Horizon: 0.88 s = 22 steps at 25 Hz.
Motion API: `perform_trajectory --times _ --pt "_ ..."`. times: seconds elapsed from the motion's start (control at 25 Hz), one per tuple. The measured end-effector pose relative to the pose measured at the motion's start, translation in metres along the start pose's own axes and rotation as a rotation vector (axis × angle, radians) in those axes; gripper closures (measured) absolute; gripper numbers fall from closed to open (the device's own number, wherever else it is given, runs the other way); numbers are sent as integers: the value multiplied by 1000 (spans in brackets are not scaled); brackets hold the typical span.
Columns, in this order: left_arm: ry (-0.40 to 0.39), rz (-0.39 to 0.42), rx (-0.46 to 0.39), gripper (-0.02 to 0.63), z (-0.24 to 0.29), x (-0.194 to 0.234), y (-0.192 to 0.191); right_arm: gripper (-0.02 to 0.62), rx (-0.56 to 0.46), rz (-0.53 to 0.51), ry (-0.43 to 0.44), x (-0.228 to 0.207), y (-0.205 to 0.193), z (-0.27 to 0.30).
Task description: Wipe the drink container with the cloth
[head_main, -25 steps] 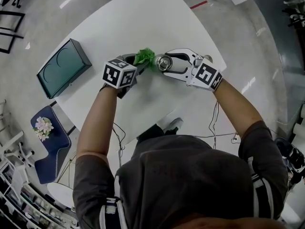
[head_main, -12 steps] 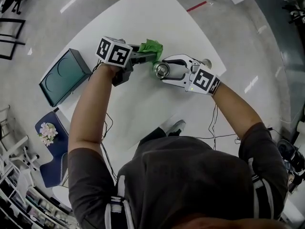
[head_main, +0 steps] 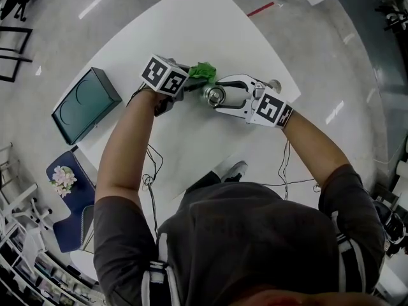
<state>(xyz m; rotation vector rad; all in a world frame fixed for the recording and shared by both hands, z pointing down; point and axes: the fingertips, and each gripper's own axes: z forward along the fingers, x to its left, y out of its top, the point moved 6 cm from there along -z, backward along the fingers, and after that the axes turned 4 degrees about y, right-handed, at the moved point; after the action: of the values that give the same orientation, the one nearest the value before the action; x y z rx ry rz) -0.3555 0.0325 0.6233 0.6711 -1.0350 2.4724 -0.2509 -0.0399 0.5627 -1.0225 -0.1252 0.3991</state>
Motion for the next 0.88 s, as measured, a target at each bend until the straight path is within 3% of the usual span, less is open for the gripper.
perform_trajectory --times 0.2,0.32,0.52,0.72,0.88 --pt "-115 71 -18 492 -39 -22 -29 339 2 1 6 -2 1 1" --pt "-145 87 -16 492 -58 -52 -56 339 6 2 4 -2 1 1" --pt "-55 -3 -60 491 -30 -91 -91 341 25 8 -5 -1 3 0" --pt "56 -74 -131 491 11 -96 -90 342 47 12 -9 2 4 5" --pt "66 -128 -117 491 10 -95 -87 344 48 18 -11 1 4 5"
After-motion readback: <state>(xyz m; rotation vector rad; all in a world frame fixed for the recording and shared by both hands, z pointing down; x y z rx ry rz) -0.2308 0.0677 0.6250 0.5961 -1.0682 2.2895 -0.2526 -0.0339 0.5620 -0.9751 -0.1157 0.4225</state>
